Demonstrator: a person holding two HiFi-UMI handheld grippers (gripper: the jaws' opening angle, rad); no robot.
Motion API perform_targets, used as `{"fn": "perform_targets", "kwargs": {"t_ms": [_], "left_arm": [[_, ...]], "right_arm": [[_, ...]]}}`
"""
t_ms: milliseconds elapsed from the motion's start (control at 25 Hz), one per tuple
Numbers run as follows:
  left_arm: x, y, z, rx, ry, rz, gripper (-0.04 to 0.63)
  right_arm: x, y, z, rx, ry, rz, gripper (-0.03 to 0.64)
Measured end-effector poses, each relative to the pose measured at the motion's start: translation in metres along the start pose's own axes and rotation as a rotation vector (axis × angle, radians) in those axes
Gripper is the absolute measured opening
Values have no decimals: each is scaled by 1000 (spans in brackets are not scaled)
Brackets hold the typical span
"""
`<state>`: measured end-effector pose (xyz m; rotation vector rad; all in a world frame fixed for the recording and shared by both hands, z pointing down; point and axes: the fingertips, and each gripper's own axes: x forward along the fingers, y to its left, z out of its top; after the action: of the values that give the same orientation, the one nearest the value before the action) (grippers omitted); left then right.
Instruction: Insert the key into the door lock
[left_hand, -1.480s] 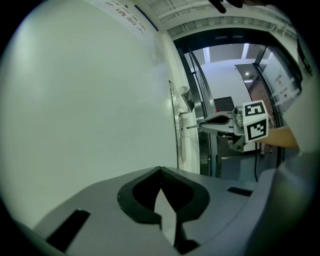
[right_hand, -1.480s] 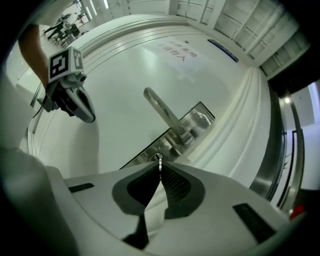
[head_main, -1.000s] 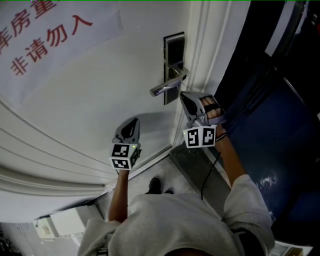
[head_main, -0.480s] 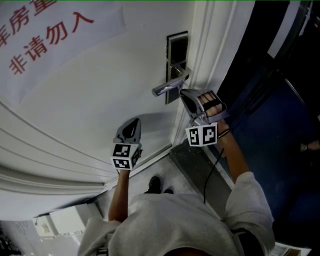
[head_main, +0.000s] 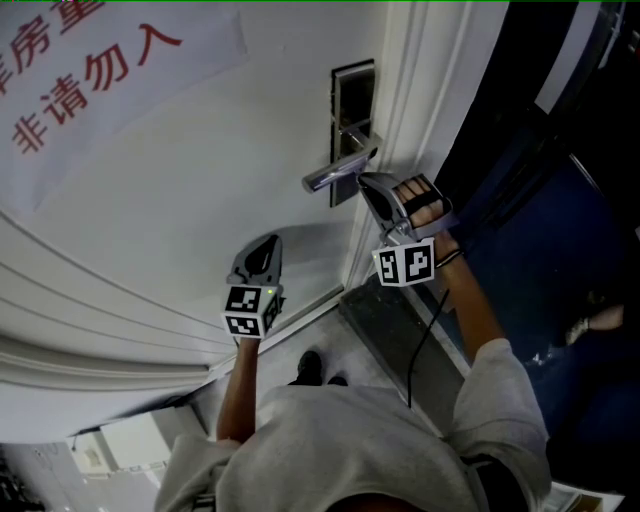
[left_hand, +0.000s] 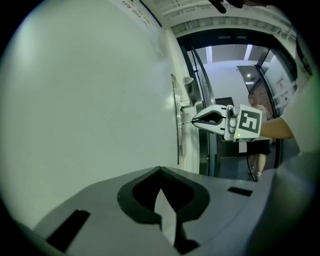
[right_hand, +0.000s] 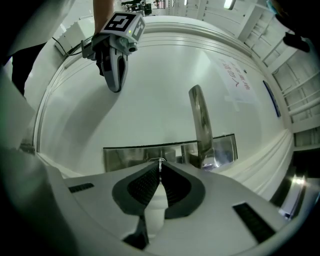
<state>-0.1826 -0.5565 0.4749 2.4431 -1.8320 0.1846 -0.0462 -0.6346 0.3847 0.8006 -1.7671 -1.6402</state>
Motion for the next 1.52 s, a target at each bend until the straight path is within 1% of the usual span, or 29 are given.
{"fn": "perform_targets", "kwargs": {"t_ms": [200, 400, 680, 800, 920, 960, 1080, 1120, 1520], "left_arm": [[0, 0, -2, 2, 7, -1, 17], [-2, 2, -3, 1, 10, -1, 17], [0, 2, -2, 1, 6, -8, 17], [0, 1, -2, -2, 5, -13, 17], [0, -1, -3, -5, 5, -17, 17], [0, -2, -4, -6, 5, -20, 17], [0, -5, -3, -6, 2, -26, 17], [0, -5, -3, -6, 2, -27, 17], [0, -13, -2, -4, 3, -50, 17]], "right_arm": [[11, 1, -2, 1, 2, -4, 29], [22, 1, -2, -24, 13, -15, 29], [27, 2, -3, -31, 24, -39, 29], [27, 3, -3, -50, 26, -37, 31], [26, 7, -3, -52, 24, -8, 32], [26, 10, -3, -52, 26, 10, 46], [26, 19, -4, -50, 32, 71, 147], [26, 22, -4, -50, 34, 80, 169], [20, 21, -4, -48, 68, 76, 173]]}}
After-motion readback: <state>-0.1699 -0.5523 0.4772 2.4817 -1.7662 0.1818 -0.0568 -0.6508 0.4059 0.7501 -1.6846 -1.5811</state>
